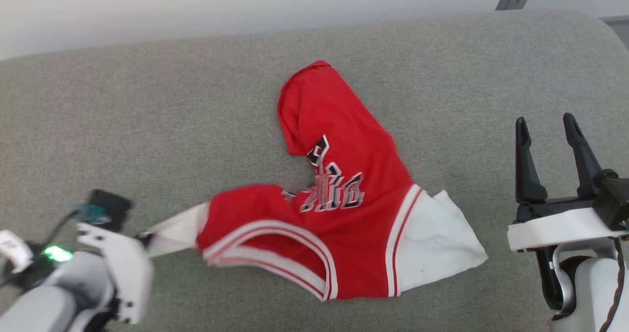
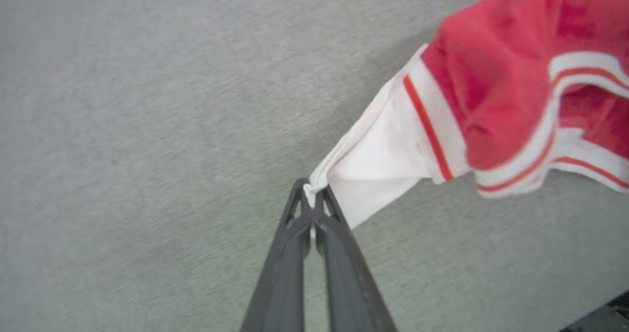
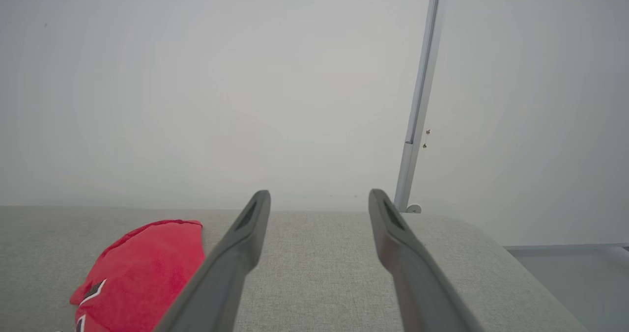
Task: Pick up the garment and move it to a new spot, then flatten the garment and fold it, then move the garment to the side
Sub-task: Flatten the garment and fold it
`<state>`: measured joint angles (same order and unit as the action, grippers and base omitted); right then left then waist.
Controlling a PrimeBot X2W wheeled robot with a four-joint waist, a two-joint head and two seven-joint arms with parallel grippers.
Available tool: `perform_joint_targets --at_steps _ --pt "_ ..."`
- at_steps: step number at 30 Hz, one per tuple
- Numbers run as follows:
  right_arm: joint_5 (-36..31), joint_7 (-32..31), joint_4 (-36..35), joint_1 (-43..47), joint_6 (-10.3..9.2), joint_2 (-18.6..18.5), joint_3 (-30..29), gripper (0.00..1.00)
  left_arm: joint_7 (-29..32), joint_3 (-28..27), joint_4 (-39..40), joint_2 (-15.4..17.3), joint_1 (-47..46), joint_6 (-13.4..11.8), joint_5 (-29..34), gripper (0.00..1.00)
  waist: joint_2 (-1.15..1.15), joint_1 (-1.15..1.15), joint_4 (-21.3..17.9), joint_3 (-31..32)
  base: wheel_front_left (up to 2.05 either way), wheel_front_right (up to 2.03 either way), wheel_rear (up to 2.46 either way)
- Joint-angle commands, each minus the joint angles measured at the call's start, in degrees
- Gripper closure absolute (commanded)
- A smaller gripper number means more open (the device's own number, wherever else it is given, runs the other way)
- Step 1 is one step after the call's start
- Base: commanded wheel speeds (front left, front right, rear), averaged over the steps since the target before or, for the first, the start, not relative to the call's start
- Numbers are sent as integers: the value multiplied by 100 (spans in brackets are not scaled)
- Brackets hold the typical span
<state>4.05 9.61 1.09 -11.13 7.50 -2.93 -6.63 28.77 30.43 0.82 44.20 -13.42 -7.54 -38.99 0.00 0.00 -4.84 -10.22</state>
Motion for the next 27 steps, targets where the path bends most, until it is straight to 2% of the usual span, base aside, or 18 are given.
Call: perform_joint_targets --at_steps 1,4,7,12,14,15,16,20,27 --pt "5 -1 -19 18 -2 3 0 0 -11 -121 34 101 221 -119 -110 100 0 0 17 -33 0 0 0" --pt "54 -12 -5 -13 -2 3 10 0 -56 -287 27 226 441 -178 -302 100 0 0 28 -86 0 0 0" --pt "64 -5 9 -42 -2 2 19 0 -90 -304 -76 250 578 -106 -415 100 0 0 35 -110 0 0 0" --pt "118 -4 50 -97 -2 3 36 0 -152 -264 -338 157 655 178 -658 100 0 0 53 -139 0 0 0" --pt "137 -7 68 -126 -2 3 38 0 -186 -298 -404 127 606 244 -741 57 0 0 60 -144 0 0 0" --pt "127 -7 68 -137 -2 3 38 0 -174 -333 -423 107 569 252 -818 19 0 0 66 -148 0 0 0" --pt "137 -2 69 -140 -2 3 40 0 -124 -353 -420 99 540 269 -872 0 0 0 74 -150 0 0 0" --pt "149 -2 77 -162 -2 3 39 0 176 -508 -222 193 371 266 -1161 0 0 0 95 -161 0 0 0" --pt "174 -5 51 -241 -2 3 58 0 1174 -594 377 497 -144 148 -1507 0 0 0 64 -189 0 0 0"
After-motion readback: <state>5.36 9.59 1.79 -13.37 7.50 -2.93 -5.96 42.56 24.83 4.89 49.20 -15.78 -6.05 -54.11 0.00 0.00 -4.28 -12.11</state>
